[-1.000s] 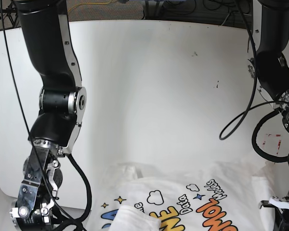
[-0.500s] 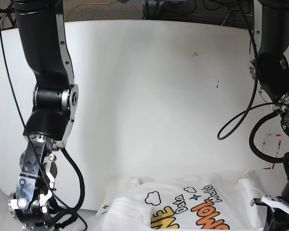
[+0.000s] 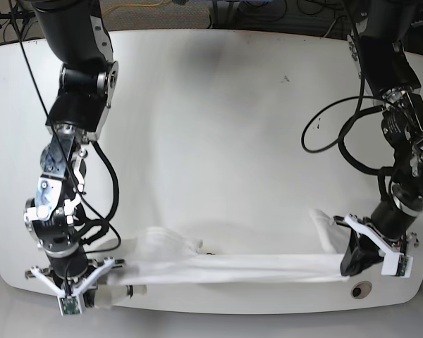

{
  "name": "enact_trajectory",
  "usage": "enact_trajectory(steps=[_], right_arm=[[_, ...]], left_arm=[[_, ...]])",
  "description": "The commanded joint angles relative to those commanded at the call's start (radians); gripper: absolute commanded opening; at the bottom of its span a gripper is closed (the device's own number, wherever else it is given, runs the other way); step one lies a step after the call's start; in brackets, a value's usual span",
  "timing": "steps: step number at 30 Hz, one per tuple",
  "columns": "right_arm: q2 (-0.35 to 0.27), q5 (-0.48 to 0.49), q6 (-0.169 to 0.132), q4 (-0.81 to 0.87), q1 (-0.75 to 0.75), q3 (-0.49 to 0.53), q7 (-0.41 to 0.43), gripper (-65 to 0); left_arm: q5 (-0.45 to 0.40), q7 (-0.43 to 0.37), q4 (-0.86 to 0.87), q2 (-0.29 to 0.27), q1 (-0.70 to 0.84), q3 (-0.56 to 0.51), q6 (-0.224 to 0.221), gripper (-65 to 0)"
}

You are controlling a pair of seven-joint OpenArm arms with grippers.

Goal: Fold the T-shirt properly
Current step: 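Lay the stretched shirt flat by drawing both grippers across the table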

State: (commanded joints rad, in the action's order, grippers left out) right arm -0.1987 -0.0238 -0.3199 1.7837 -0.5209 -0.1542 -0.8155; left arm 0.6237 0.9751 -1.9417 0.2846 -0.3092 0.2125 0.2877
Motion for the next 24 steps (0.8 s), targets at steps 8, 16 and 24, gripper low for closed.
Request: enact_trajectory(steps=[8, 16, 24], right_arm=[[0.008, 0.003, 0.002, 0.109, 0.235, -0.066, 0.000, -65.0], [0.008, 0.000, 0.005, 0.176, 0.425, -0.077, 0.000, -65.0], [0.052, 0.003, 0.000, 0.187, 0.559, -0.180, 0.000, -65.0]], left_arm=[[0.020, 0.035, -0.057, 0.000, 0.222, 0.000, 0.009, -65.0], [0.109, 0.081, -0.058, 0.038, 0.400, 0.055, 0.066, -65.0], [0.203, 0.081, -0.058, 0.115, 0.539, 0.063, 0.064, -65.0]])
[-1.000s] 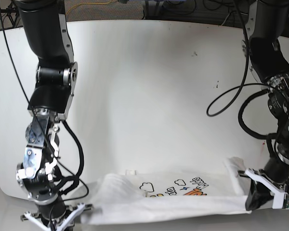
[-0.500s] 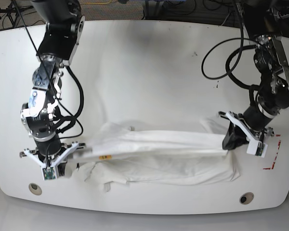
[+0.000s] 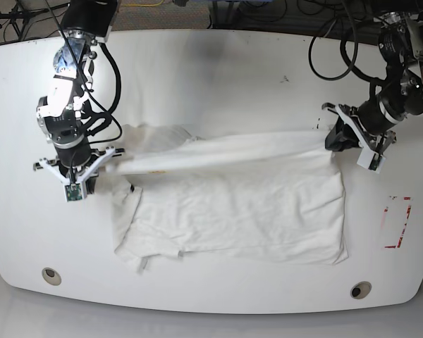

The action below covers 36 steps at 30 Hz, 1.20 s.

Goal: Fold the T-shirt properly
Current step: 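Lay the stretched shirt flat by drawing both grippers across the table, then open the right gripper, releasing the shirt edge, and lift it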

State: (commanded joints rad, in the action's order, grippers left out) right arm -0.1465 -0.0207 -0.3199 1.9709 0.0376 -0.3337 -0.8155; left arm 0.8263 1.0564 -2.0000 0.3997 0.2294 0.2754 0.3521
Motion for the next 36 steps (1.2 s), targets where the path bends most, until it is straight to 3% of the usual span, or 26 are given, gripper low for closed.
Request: enact_trajectory(steps=[11, 23, 36], right_arm=[[0.044, 0.003, 0.000, -0.002, 0.124, -0.080, 0.006, -65.0], [0.115, -0.003, 0.000, -0.005, 0.192, -0.115, 0.003, -64.7], [0.120, 0.003, 0.003, -0.005, 0.245, -0.115, 0.002, -61.5]], left_arm=[[0.035, 0.000, 0.002, 0.077, 0.123, -0.002, 0.000, -65.0], [0.028, 0.000, 0.002, 0.078, 0.193, -0.003, 0.000, -65.0], [0.029, 0.000, 0.002, 0.078, 0.238, 0.002, 0.000, -65.0]])
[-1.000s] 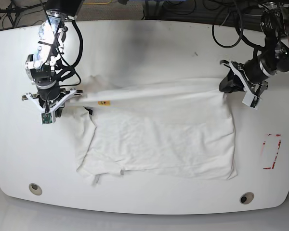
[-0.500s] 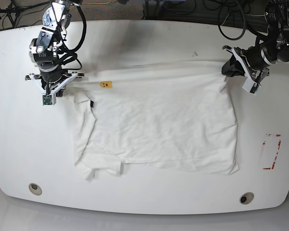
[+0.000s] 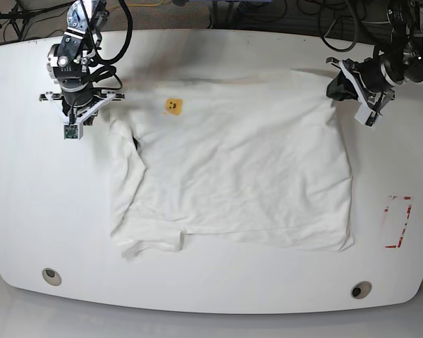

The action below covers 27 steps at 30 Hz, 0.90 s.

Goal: Fold the T-shirt properly
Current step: 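Open the right gripper, releasing the shirt edge, and lift it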

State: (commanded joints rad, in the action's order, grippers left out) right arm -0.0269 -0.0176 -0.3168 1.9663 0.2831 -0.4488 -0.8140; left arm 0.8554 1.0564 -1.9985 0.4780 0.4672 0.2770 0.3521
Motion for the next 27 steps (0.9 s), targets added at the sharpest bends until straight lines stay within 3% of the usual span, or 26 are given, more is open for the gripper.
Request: enact_trajectory(steps=[4, 6, 10, 13, 15, 25, 27], right_arm=[[0.006, 0.000, 0.000, 0.006, 0.003, 0.002, 0.000, -55.2], [0.023, -0.002, 0.000, 0.009, 0.002, 0.002, 0.000, -47.9], [0.049, -0.005, 0.002, 0.037, -0.023, 0.009, 0.002, -24.4], [0.061, -0.006, 0.002, 0.034, -0.066, 0.026, 0.000, -12.8], [0.063, -0.006, 0.003, 0.021, -0.092, 0.037, 0.000, -8.9], [0.058, -0.012, 0.003, -0.167, -0.299, 0.049, 0.000, -8.4], [0.040, -0.046, 0.003, -0.232, -0.350, 0.091, 0.002, -8.4]], left_arm=[[0.003, 0.000, 0.000, 0.000, 0.002, 0.000, 0.000, -65.0], [0.003, 0.000, 0.000, 0.000, 0.002, 0.000, 0.000, -65.0], [0.005, 0.000, 0.000, 0.000, 0.005, 0.000, 0.000, -65.0], [0.005, 0.000, 0.000, -0.002, 0.003, 0.000, 0.000, -65.0], [0.005, 0.005, 0.000, -0.002, 0.003, 0.000, 0.000, -65.0], [0.005, 0.020, 0.000, -0.005, 0.000, 0.000, 0.000, -65.0], [0.005, 0.020, 0.000, -0.005, 0.000, 0.000, 0.000, -65.0]])
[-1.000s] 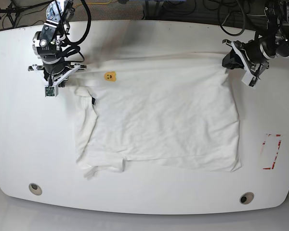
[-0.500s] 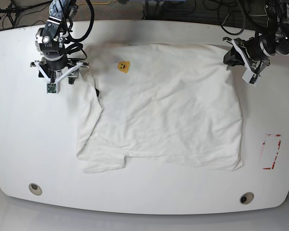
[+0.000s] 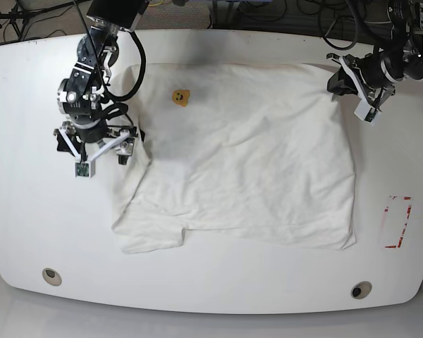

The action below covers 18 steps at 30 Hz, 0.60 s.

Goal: Fold the T-shirt properly
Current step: 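Open the right gripper, releasing the shirt edge, and lift it, then lower the right gripper onto the shirt hem corner and grasp it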

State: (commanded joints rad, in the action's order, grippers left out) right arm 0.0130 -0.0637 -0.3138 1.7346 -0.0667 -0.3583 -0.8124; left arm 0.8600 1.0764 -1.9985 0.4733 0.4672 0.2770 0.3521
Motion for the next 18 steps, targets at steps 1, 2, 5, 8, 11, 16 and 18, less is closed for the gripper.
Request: enact_trajectory(steps=[1, 2, 5, 8, 11, 16, 18], right_arm=[[-0.008, -0.021, 0.000, -0.035, -0.025, 0.032, 0.005, -8.7], [-0.011, -0.040, 0.000, -0.063, -0.043, 0.058, 0.008, -9.5], [-0.009, -0.081, 0.002, -0.126, -0.097, 0.098, 0.031, -12.2], [-0.005, -0.120, 0.002, -0.198, -0.150, 0.103, 0.058, -14.9], [-0.005, -0.155, 0.002, -0.269, -0.193, 0.104, 0.078, -15.9], [-0.005, -0.221, 0.005, -0.407, -0.258, 0.100, 0.166, -16.0], [-0.009, -0.247, 0.029, -0.466, -0.272, 0.100, 0.207, -15.9]], left_arm=[[0.000, 0.000, 0.000, 0.000, 0.000, 0.000, 0.000, -65.0], [-0.002, 0.000, 0.000, 0.000, 0.000, 0.000, 0.000, -65.0], [-0.002, 0.000, 0.000, 0.000, -0.002, 0.000, 0.000, -65.0], [-0.002, 0.000, 0.000, -0.002, -0.003, 0.000, 0.000, -65.0], [-0.002, 0.000, 0.000, -0.002, -0.003, 0.000, 0.000, -65.0], [-0.002, 0.000, 0.000, -0.002, -0.005, 0.000, 0.000, -65.0], [-0.002, 0.000, 0.000, -0.002, -0.005, 0.000, 0.000, -65.0]])
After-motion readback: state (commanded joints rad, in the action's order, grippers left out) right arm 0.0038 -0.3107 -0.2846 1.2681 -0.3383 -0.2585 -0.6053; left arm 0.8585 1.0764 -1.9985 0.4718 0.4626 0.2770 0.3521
